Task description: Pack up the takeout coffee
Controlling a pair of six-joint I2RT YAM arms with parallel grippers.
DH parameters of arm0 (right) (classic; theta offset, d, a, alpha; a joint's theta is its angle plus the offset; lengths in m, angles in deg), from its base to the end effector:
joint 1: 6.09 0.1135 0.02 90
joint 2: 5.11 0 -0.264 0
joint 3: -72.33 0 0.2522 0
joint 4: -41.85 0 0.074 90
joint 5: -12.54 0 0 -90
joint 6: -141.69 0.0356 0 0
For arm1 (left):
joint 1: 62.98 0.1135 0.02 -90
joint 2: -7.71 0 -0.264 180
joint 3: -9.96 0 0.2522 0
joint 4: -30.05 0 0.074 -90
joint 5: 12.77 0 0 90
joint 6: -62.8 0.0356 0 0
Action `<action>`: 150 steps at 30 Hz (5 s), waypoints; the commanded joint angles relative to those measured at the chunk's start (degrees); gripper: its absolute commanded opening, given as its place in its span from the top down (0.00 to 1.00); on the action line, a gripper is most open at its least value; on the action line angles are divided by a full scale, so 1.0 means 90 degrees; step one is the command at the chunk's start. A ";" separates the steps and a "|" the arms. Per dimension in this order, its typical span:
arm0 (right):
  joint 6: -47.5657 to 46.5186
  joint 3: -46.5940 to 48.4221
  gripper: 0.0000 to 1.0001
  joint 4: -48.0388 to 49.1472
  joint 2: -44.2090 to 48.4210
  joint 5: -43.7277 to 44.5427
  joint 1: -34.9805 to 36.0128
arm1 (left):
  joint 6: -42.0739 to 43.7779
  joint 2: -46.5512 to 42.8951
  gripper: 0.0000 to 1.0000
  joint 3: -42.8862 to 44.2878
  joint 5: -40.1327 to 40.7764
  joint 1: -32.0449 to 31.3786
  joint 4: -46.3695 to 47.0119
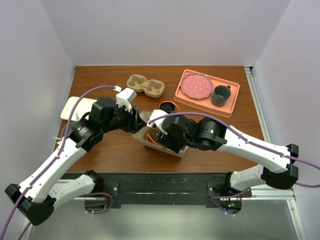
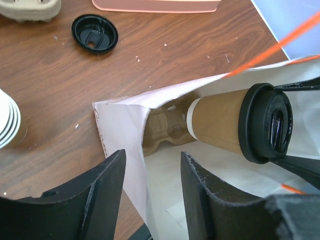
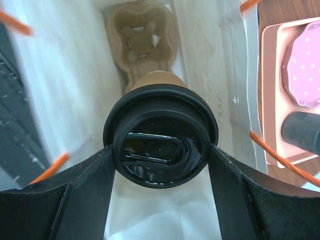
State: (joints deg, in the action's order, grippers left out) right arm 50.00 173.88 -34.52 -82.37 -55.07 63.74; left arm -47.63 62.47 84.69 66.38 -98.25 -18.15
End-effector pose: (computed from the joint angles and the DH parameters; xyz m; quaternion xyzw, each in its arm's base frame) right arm 0.1015 0.2369 0.3904 -0.4910 0.7897 0.0265 0.3669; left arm 0.1600 -0.1214 0.3637 0.1585 0.8409 -0.3105 0.4139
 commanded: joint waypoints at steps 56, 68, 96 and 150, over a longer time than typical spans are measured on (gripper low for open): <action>-0.1579 -0.3191 0.79 0.2425 0.1249 0.1467 0.0123 | -0.0504 -0.0899 1.00 -0.1295 -0.0288 -0.1111 0.1951; -0.3043 -0.2959 0.81 0.3889 0.0508 0.1311 -0.1194 | 0.0335 -0.0939 1.00 -0.1316 0.2679 -0.1296 0.2332; -0.3952 -0.3553 0.79 0.4066 0.0371 -0.0174 -0.1674 | -0.0123 -0.1632 0.88 -0.2722 0.1382 -0.1296 0.2801; -0.4617 -0.3260 0.82 0.4876 -0.0352 -0.0359 -0.1684 | -0.0240 -0.1817 1.00 -0.2653 0.0922 -0.1287 0.2557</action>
State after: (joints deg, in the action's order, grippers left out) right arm 8.56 143.72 6.68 -84.53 -57.19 48.92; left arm -49.24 47.00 60.39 75.52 -109.90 3.80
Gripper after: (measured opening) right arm 0.718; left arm 0.016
